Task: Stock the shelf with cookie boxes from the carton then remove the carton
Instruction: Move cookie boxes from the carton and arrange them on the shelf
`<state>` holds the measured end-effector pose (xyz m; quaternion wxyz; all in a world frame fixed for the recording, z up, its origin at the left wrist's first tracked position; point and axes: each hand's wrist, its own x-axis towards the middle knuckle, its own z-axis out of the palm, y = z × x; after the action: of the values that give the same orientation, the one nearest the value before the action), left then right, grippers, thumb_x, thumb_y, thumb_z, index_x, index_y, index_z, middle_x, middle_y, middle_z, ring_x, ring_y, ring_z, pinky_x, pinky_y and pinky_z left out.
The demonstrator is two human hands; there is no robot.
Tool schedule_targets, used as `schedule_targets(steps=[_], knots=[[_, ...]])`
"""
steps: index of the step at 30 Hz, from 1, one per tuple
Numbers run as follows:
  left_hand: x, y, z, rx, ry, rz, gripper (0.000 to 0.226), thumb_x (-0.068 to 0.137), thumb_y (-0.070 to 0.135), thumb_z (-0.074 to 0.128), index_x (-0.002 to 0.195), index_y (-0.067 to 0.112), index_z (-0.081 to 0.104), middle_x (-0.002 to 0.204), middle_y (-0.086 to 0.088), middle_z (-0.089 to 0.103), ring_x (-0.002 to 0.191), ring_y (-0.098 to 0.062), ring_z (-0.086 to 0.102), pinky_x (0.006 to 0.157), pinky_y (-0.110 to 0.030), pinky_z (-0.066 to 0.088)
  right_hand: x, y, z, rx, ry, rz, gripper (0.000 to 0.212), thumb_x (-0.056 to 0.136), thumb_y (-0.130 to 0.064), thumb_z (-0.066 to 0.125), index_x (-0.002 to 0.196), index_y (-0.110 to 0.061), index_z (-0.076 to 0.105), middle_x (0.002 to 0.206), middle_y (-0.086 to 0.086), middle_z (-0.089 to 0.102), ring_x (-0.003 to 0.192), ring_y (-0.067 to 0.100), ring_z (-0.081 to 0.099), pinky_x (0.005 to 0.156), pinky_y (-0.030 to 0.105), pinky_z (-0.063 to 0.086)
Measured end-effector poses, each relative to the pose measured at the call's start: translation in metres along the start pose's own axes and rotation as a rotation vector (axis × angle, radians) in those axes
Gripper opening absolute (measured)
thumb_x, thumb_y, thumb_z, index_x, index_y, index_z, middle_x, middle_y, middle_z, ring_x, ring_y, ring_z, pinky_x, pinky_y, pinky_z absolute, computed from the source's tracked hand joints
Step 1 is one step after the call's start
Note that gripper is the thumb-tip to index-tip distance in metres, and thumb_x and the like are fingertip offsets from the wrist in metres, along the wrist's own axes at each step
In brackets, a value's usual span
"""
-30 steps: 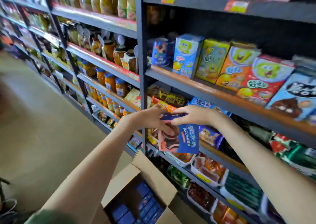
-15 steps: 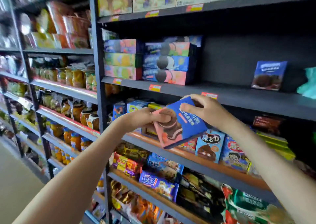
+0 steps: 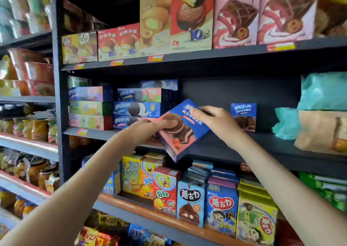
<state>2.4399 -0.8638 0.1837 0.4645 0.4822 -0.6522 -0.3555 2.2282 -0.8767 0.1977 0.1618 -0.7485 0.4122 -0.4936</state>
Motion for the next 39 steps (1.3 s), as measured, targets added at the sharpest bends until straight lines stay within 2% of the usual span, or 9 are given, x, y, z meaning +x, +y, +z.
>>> schedule_targets(steps=[5,10,19,23,28,30,32,35,39], knots=[[0.075,0.023,0.02,-0.184,0.093,-0.06,0.058,0.064,0.052,0.078,0.105,0.013,0.066,0.104,-0.008,0.07,0.089,-0.016,0.069,0.068,-0.028,0.06,0.049,0.022,-0.02,-0.213,0.127,0.089,0.042,0.089,-0.054,0.053,0.111,-0.019,0.06,0.108,-0.001,0.062,0.1,0.02,0.055,0.076,0.032,0.042],[0.145,0.023,0.047,0.027,-0.074,-0.075,0.045,0.083,0.051,0.062,0.108,0.014,0.065,0.109,-0.005,0.066,0.091,-0.015,0.062,0.078,-0.029,0.058,0.098,0.056,-0.035,-0.235,0.091,0.188,0.037,0.083,-0.042,0.066,0.108,-0.016,0.058,0.106,0.002,0.064,0.096,0.021,0.063,0.085,0.043,0.055],[0.226,0.008,0.079,0.422,-0.223,0.01,0.042,0.092,0.031,0.057,0.13,0.015,0.05,0.129,-0.007,0.055,0.111,-0.024,0.056,0.088,-0.034,0.049,0.148,0.1,-0.031,-0.625,0.078,0.273,0.056,0.083,-0.024,0.071,0.131,-0.017,0.044,0.117,0.006,0.057,0.096,0.021,0.056,0.082,0.031,0.045],[0.224,0.014,0.083,0.972,-0.122,0.26,0.037,0.094,0.036,0.049,0.123,0.013,0.054,0.121,-0.009,0.06,0.108,-0.026,0.06,0.083,-0.031,0.05,0.14,0.103,-0.03,-0.826,0.074,0.216,0.064,0.086,-0.027,0.067,0.14,-0.015,0.033,0.131,0.007,0.047,0.117,0.023,0.047,0.093,0.037,0.045],[0.199,0.004,0.094,1.665,0.033,0.887,0.025,0.092,0.007,0.041,0.11,0.012,0.058,0.113,-0.005,0.061,0.099,-0.024,0.062,0.054,-0.026,0.037,0.103,0.096,-0.017,-1.346,-0.072,-0.264,0.038,0.088,-0.012,0.054,0.125,-0.013,0.044,0.124,0.002,0.041,0.114,0.023,0.043,0.093,0.035,0.043],[0.205,-0.007,0.092,1.772,-0.078,1.122,0.032,0.093,0.008,0.037,0.123,0.009,0.05,0.127,-0.011,0.053,0.113,-0.027,0.055,0.079,-0.033,0.045,0.095,0.1,-0.014,-1.406,-0.152,-0.3,0.036,0.086,-0.016,0.056,0.122,-0.011,0.049,0.123,0.003,0.045,0.113,0.023,0.047,0.093,0.033,0.04],[0.217,-0.015,0.086,1.902,-0.155,1.176,0.047,0.097,0.013,0.035,0.143,0.008,0.029,0.151,-0.014,0.028,0.138,-0.028,0.03,0.112,-0.041,0.027,0.093,0.104,-0.017,-1.447,-0.273,-0.208,0.045,0.093,-0.024,0.049,0.136,-0.012,0.041,0.138,0.001,0.038,0.127,0.021,0.037,0.104,0.032,0.03],[0.231,-0.017,0.088,1.979,-0.244,1.038,0.059,0.099,0.017,0.031,0.152,0.015,0.004,0.16,-0.005,-0.005,0.148,-0.021,-0.002,0.119,-0.048,0.006,0.097,0.107,-0.028,-1.46,-0.394,-0.035,0.059,0.099,-0.029,0.041,0.151,-0.015,0.019,0.156,-0.002,0.017,0.142,0.018,0.018,0.114,0.031,0.016],[0.246,-0.012,0.099,2.017,-0.307,0.881,0.062,0.1,0.017,0.033,0.152,0.019,-0.002,0.159,0.002,-0.012,0.147,-0.016,-0.011,0.117,-0.05,0.003,0.109,0.114,-0.033,-1.476,-0.457,0.055,0.06,0.1,-0.029,0.038,0.153,-0.016,0.012,0.16,-0.005,0.006,0.147,0.016,0.006,0.117,0.032,0.009]])
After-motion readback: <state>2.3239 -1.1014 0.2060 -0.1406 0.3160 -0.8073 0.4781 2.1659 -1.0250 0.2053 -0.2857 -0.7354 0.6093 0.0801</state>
